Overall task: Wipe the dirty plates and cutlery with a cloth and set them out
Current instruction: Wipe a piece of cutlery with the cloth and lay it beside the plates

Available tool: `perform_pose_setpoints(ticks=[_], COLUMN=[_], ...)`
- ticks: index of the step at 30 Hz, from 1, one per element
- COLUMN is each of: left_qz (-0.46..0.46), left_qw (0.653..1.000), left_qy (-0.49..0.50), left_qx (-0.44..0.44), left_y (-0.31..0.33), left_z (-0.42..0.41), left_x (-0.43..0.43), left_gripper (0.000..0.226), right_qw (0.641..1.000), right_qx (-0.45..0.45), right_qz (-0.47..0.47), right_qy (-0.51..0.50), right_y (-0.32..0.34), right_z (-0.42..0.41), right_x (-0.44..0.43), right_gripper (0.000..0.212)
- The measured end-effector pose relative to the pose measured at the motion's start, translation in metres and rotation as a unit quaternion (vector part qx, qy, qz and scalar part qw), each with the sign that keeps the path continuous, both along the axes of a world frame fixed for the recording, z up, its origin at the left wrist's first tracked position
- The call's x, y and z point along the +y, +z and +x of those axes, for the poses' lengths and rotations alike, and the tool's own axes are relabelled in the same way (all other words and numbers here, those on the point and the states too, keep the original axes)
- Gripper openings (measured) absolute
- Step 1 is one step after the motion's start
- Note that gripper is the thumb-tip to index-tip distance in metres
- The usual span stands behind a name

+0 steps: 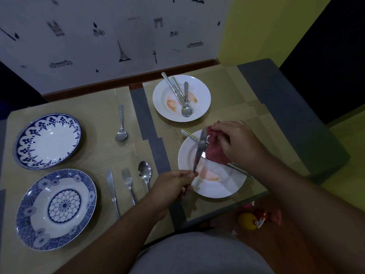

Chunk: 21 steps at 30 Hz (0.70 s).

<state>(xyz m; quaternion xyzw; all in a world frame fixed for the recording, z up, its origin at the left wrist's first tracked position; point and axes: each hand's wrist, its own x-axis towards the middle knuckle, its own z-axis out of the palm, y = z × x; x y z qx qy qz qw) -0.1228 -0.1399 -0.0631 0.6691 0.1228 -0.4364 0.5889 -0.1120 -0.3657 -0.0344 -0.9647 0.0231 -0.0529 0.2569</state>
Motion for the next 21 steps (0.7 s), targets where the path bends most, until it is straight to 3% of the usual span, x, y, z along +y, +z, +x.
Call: perform_pose_setpoints(ticks=[7, 12, 21], left_qz=[-0.043, -0.016, 0.043], left_qw=[0.999, 0.997, 0.995], left_qy=[0.028, 0.036, 0.062], left_qx=[-0.006, -0.068, -0.06], left_y=[0.003, 0.002, -0.004], left_z=[0.014, 0.023, 0.038], left_x=[-0.004, -0.006, -0.012], left_gripper=[0.029, 0.014, 0.019], right_qw=[0.999, 0.998, 0.996], right_qx=[0.002, -0.004, 0.027], right_qz=[0.032, 0.056, 0.057], right_qy=[-0.001, 0.021, 0.062], right_y=[0.003, 0.004, -0.004], right_z=[-0.011, -0.017, -0.02], right_x=[0.008, 0.021, 0.03], right_gripper=[0.036, 0.038, 0.036])
